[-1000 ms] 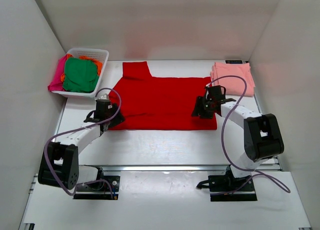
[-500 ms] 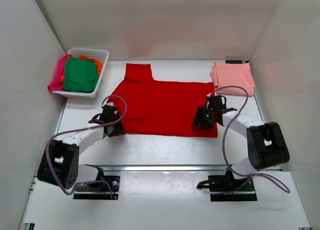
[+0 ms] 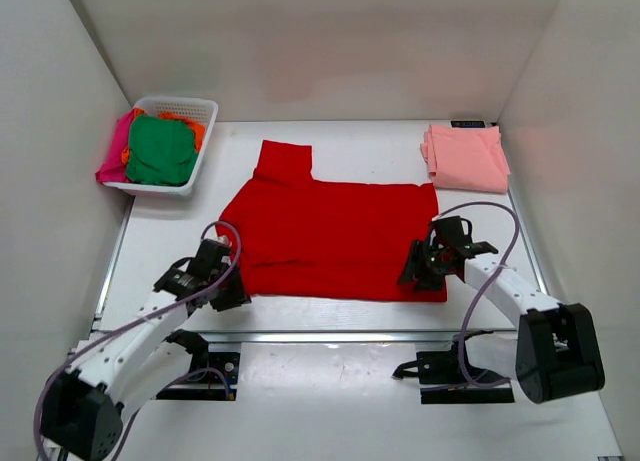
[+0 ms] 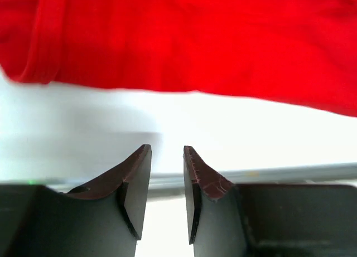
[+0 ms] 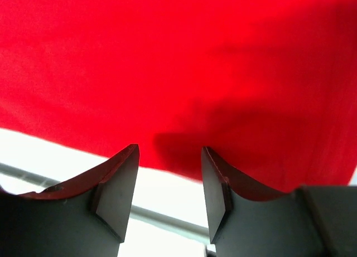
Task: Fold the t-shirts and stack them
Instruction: Fold the flattened tshirt in 1/3 of the way, then grap the side of the flattened tshirt furthest away from the robot with both arms
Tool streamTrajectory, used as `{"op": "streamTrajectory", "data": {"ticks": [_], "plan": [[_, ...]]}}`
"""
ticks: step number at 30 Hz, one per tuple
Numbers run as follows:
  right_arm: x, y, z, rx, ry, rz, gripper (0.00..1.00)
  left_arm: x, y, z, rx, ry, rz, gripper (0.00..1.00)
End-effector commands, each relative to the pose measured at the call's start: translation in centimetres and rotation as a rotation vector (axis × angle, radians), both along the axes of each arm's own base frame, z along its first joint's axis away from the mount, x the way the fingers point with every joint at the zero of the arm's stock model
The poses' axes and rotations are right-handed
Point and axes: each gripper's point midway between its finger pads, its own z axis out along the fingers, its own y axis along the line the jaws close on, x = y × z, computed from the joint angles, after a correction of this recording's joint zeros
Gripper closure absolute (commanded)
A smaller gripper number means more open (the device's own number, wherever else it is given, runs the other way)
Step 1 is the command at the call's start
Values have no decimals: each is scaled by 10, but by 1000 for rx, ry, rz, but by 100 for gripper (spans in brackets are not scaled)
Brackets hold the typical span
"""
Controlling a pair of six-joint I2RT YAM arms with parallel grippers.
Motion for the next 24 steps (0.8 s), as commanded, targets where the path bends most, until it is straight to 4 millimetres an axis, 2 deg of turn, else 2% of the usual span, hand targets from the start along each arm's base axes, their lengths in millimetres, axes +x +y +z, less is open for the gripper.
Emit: {"op": "streamTrajectory", "data": {"ticks": [1, 2, 3, 4, 6, 7, 8, 9, 10, 11, 12, 13, 14, 16, 17, 20, 21, 22, 23, 24], "plan": [[-5, 3, 27, 9, -36, 25, 54, -8, -2, 38, -93, -33, 28, 59], [-2, 4, 36, 28, -56, 19, 54, 1, -5, 60, -140, -95, 28, 61], [7, 6, 54, 46, -102, 18, 54, 8, -9, 81, -176, -147, 10, 61], [15, 4, 65, 47, -132, 15, 54, 13, -9, 91, -193, -169, 15, 61], [30, 4, 83, 48, -180, 25, 54, 38, -18, 129, -226, -247, -12, 62], [40, 3, 95, 45, -216, 32, 55, 50, -23, 140, -231, -284, -20, 61], [50, 5, 103, 39, -236, 41, 54, 71, -31, 153, -231, -311, -32, 61], [57, 2, 100, 23, -229, 43, 54, 91, -35, 163, -215, -319, -42, 60], [66, 0, 107, 5, -246, 42, 54, 115, -37, 191, -210, -406, -54, 57], [80, 0, 113, -5, -265, 43, 53, 141, -38, 186, -187, -402, -40, 52], [90, -5, 109, -30, -263, 23, 52, 165, -43, 189, -158, -410, -54, 48], [104, -10, 109, -56, -279, 5, 51, 191, -38, 214, -155, -488, -23, 38], [115, -12, 115, -62, -299, -16, 49, 216, -38, 200, -135, -465, -7, 28], [136, -25, 107, -104, -312, -72, 47, 270, -30, 195, -78, -484, 38, 25], [148, -29, 113, -108, -339, -96, 45, 284, -23, 190, -66, -480, 54, 25], [173, -46, 100, -158, -336, -175, 38, 356, -15, 169, -13, -463, 81, 26], [177, -49, 98, -162, -335, -187, 37, 365, -8, 164, 4, -447, 95, 26], [185, -56, 94, -183, -341, -216, 36, 388, -7, 155, 16, -447, 94, 26], [193, -62, 98, -193, -362, -244, 36, 397, -3, 150, 22, -440, 99, 26], [197, -64, 91, -197, -349, -247, 36, 416, 1, 140, 43, -432, 115, 25]]}}
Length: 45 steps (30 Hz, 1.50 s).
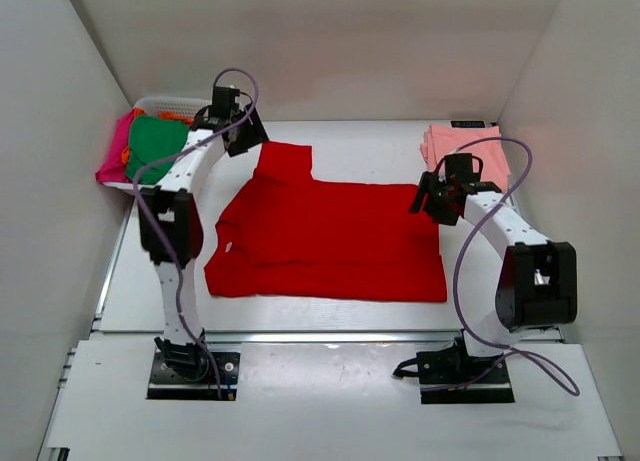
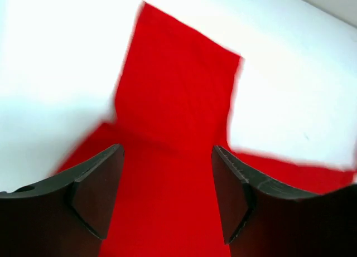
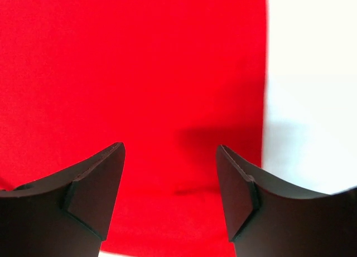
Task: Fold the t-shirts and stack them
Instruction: Grap the side of the flattened tshirt furthest away from the robot with both arms
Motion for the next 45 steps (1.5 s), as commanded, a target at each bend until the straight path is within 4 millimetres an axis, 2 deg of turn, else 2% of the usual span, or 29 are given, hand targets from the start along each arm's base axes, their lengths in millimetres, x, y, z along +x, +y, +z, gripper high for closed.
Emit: {"op": "streamTrajectory", "data": {"ticks": [1, 2, 3, 4, 5, 6, 7, 9, 10, 11, 13, 14, 16, 18, 19, 22, 25, 26, 27, 28, 29, 30, 31, 33, 38, 39, 40, 42, 45], "plan": [[46, -22, 17, -42, -127, -101, 36, 49, 22, 2, 64, -44, 42, 25], [51, -25, 16, -44, -132, -108, 36, 71, 22, 1, 60, -73, 47, 25], [56, -30, 16, -50, -134, -122, 36, 85, 22, 22, 55, -127, 45, 25], [59, -30, 13, -52, -129, -121, 37, 95, 24, -10, 49, -84, 50, 25], [61, -33, 10, -52, -123, -129, 37, 110, 23, -15, 58, -109, 50, 24], [66, -35, 10, -58, -131, -127, 38, 114, 25, -26, 65, -103, 52, 23], [69, -32, 7, -62, -128, -116, 37, 121, 19, -34, 60, -111, 44, 23], [70, -34, -1, -70, -101, -115, 38, 124, 17, -61, 62, -92, 42, 23], [73, -36, -2, -71, -105, -121, 38, 125, 12, -63, 63, -101, 39, 21], [75, -36, -5, -77, -100, -115, 38, 121, 16, -76, 73, -75, 42, 21], [77, -36, -11, -82, -86, -109, 38, 119, 1, -82, 70, -69, 9, 18], [78, -37, -9, -81, -97, -115, 38, 115, -4, -96, 69, -36, -4, 18], [79, -39, -12, -77, -96, -119, 38, 114, -16, -101, 61, -25, -39, 16], [79, -41, -12, -73, -102, -126, 38, 109, -19, -124, 41, 25, -55, 16], [81, -42, -12, -67, -105, -128, 38, 108, -28, -122, 13, 24, -62, 16], [80, -42, -21, -64, -83, -127, 38, 107, -30, -122, 13, 22, -75, 16], [82, -45, -25, -83, -76, -128, 38, 104, -43, -121, 20, 14, -102, 25], [84, -55, -24, -80, -81, -156, 37, 104, -41, -121, 27, 20, -99, 33], [85, -55, -25, -75, -78, -153, 37, 103, -44, -118, 21, 16, -110, 52], [86, -56, -27, -77, -76, -162, 37, 102, -47, -120, 18, 18, -121, 62], [86, -59, -30, -74, -68, -168, 37, 99, -47, -120, 4, 33, -119, 80], [91, -59, -25, -70, -83, -177, 37, 97, -48, -125, -4, 47, -121, 90], [90, -64, -31, -75, -69, -183, 37, 96, -47, -123, -12, 48, -130, 100], [97, -65, -28, -74, -76, -191, 37, 94, -51, -122, -34, 56, -149, 100], [106, -73, -38, -111, -49, -235, 36, 92, -56, -87, -56, 9, -186, 100], [110, -73, -39, -112, -54, -243, 36, 90, -54, -88, -55, 18, -189, 100], [110, -75, -45, -114, -33, -249, 36, 89, -57, -75, -56, -6, -198, 100], [118, -74, -46, -114, -34, -262, 38, 85, -61, -63, -71, -23, -221, 100], [122, -67, -64, -114, 14, -254, 40, 77, -55, -65, -78, -14, -221, 100]]}}
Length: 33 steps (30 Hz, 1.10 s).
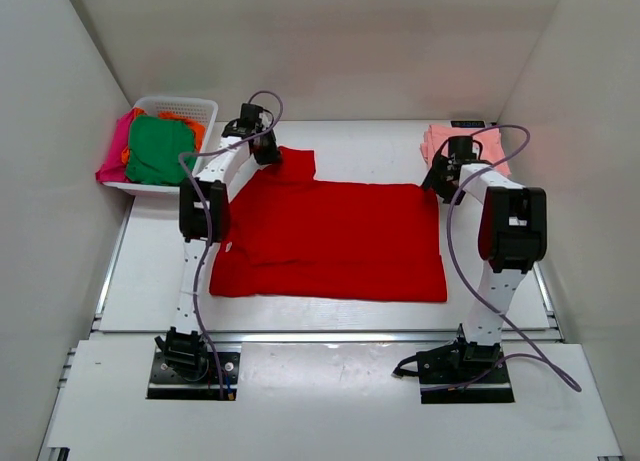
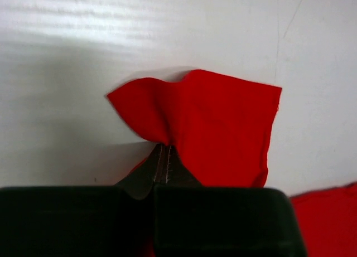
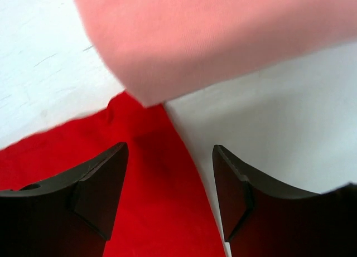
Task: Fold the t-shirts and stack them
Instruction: Grap the side of the flattened tshirt furthest away from the robot with both arms
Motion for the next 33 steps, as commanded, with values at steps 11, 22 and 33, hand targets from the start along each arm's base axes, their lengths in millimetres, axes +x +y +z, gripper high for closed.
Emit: {"op": "streamTrajectory", "data": {"ticks": [11, 22, 33], "plan": [[44, 25, -6, 1, 11, 36, 90, -13, 15, 101, -76, -179, -17, 100], [51, 34, 17, 27, -96, 149, 100, -33, 29, 156, -89, -230, -13, 100], [27, 31, 48, 61, -185, 267, 100, -153, 61, 160, -76, -186, 12, 100]]}}
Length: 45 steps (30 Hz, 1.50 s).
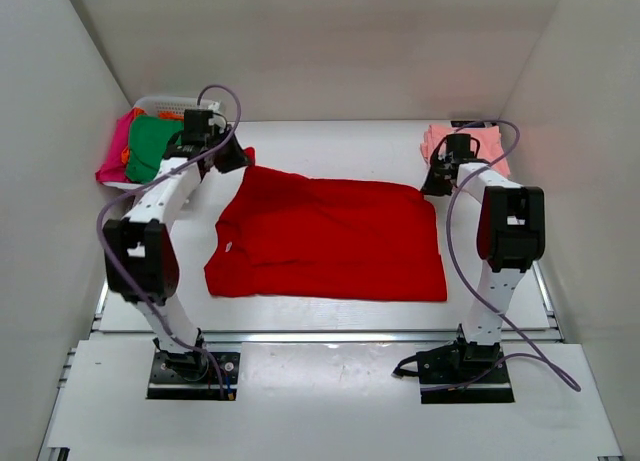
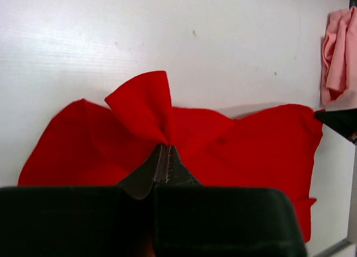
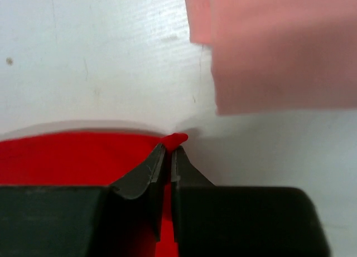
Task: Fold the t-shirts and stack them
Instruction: Grap the side of the flattened tshirt furthest away from the robot with both arms, then fold the other side of the tshirt into a rectangle
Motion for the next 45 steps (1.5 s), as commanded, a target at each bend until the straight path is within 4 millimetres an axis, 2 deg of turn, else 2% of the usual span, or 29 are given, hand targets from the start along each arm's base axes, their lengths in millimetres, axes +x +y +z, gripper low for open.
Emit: {"op": "streamTrajectory", "data": {"ticks": [1, 3, 4, 6, 7, 8, 9, 10, 11, 13, 17, 18, 19, 25, 33, 39, 43, 45], "plan": [[2, 1, 46, 28, -142, 53, 100, -34, 6, 8, 7, -29, -8, 100], [-10, 7, 54, 21, -153, 84, 100, -60, 7, -3, 24, -8, -17, 100], [-17, 6, 49, 24, -141, 89, 100, -69, 2, -6, 22, 4, -36, 100], [-28, 10, 59, 30, -157, 104, 100, -96, 3, -16, 45, 33, -34, 100], [-37, 12, 53, 33, -144, 108, 100, -102, 2, -17, 55, 32, -40, 100], [-41, 9, 55, 39, -151, 102, 100, -115, 0, -19, 60, 35, -45, 100], [-45, 7, 63, 40, -177, 104, 99, -125, 6, -22, 68, 41, -21, 100], [-54, 8, 62, 47, -172, 104, 100, -136, 7, -32, 68, 73, -21, 100], [-60, 6, 57, 46, -165, 107, 100, -143, 15, -28, 65, 62, 1, 100], [-72, 9, 63, 59, -184, 115, 100, -159, 21, -28, 73, 57, 12, 100], [-99, 8, 59, 71, -191, 135, 100, -181, 30, -27, 101, 63, 27, 100], [-100, 6, 66, 67, -211, 129, 100, -187, 32, -29, 111, 67, 32, 100], [-106, 6, 65, 71, -207, 139, 100, -189, 32, -24, 104, 54, 35, 100], [-132, 11, 58, 79, -190, 154, 100, -211, 40, -41, 119, 104, 53, 100], [-158, 13, 39, 93, -160, 153, 100, -235, 38, -59, 128, 139, 40, 100], [-167, 21, 29, 100, -139, 163, 100, -252, 38, -79, 124, 177, 41, 100], [-171, 21, 22, 93, -107, 151, 100, -257, 38, -83, 119, 185, 46, 100], [-171, 17, 22, 79, -110, 136, 100, -256, 38, -78, 119, 159, 44, 100]]}}
